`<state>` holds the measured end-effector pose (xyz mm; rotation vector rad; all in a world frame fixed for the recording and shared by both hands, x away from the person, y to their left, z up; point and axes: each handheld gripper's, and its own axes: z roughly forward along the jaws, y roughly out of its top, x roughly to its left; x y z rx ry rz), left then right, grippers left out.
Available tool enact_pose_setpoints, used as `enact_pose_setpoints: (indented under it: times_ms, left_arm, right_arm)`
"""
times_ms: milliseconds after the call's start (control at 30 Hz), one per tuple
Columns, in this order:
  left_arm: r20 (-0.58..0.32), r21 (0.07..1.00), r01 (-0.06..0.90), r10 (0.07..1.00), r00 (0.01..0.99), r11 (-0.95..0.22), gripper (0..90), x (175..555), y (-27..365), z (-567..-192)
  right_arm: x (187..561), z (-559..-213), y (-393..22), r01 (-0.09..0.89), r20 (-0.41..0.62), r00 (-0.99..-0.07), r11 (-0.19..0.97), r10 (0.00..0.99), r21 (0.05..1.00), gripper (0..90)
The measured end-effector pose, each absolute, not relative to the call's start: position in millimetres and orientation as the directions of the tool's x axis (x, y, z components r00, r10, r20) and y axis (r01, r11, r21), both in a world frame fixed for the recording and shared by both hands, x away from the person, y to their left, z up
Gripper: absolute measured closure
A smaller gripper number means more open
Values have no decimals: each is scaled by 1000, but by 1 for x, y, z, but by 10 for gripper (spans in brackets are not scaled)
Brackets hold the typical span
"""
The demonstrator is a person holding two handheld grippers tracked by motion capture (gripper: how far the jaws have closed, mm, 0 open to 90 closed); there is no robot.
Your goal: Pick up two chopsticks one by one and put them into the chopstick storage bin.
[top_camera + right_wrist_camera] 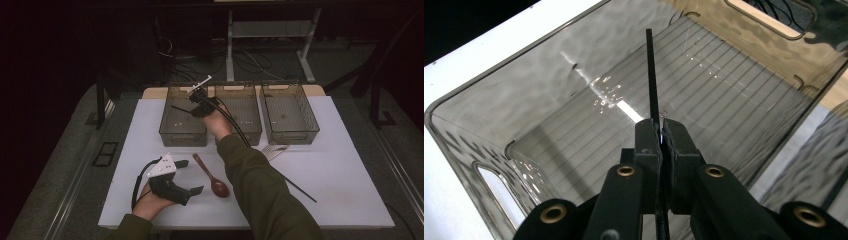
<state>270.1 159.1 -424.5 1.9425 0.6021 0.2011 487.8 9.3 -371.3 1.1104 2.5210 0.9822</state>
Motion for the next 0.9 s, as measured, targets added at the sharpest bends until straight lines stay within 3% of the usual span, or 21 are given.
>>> enact_pose_setpoints:
  times_ms: [267, 367, 800, 900]
  left_arm:
    - [-126, 889, 318, 492, 861, -329, 0, 270, 158, -424]
    - [-125, 890, 318, 493, 861, -329, 0, 270, 159, -424]
    - [-116, 890, 311, 494, 862, -335, 0, 271, 160, -424]
    - [-118, 889, 315, 496, 860, -334, 0, 270, 160, -424]
  right_arm:
    - [488, -379, 15, 588, 75, -690, 497, 720, 638, 840]
    - [488, -380, 14, 588, 86, -692, 490, 717, 644, 732]
    - [480, -359, -13, 565, 137, -711, 444, 690, 696, 472]
    - [474, -353, -22, 558, 149, -717, 433, 681, 708, 467]
